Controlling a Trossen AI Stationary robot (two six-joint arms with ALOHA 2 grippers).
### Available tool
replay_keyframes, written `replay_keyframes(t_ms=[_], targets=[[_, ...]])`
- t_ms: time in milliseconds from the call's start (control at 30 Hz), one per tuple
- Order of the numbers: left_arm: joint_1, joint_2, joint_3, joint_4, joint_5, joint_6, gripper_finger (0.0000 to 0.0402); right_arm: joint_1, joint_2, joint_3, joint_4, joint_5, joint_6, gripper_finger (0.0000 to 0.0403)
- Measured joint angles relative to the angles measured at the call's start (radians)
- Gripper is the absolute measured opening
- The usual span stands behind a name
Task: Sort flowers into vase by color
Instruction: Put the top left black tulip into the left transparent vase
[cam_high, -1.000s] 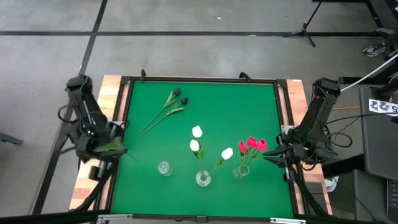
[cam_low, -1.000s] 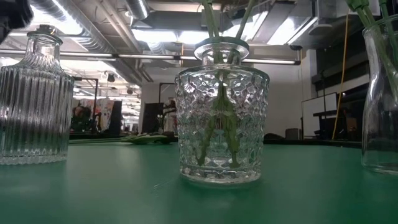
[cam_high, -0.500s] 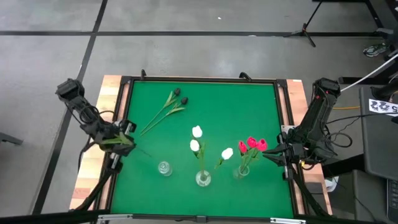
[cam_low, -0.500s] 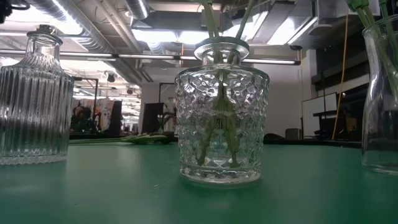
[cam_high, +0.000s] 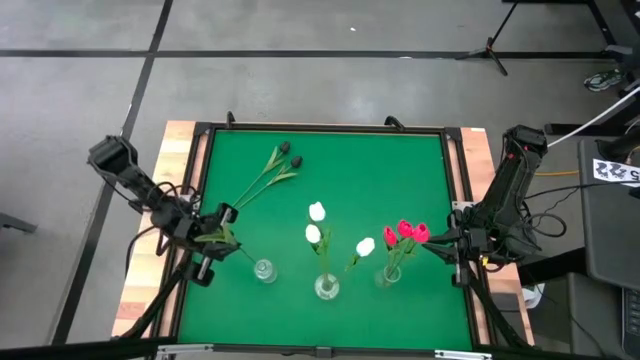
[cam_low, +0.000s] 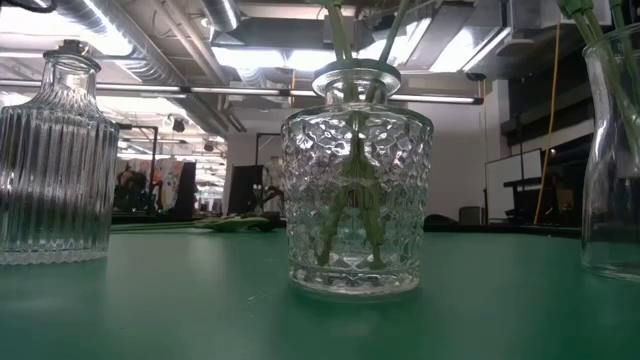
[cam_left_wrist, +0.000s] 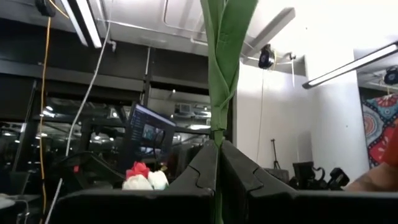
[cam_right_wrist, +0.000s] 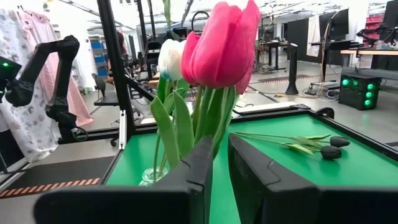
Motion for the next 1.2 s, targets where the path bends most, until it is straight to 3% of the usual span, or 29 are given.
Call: replay_keyframes(t_ms=[533, 1200], targets=[[0.072, 0.130, 0.019, 0.001, 0.000, -0.119, 0.0000, 0.000, 0.000, 0.000, -0.003, 0.002, 0.000, 0.0051], [0.059, 0.195, -0.041, 0.001, -0.136, -0.215, 0.0000, 0.000, 0.000, 0.000, -0.023, -0.001, 0.000, 0.0051]])
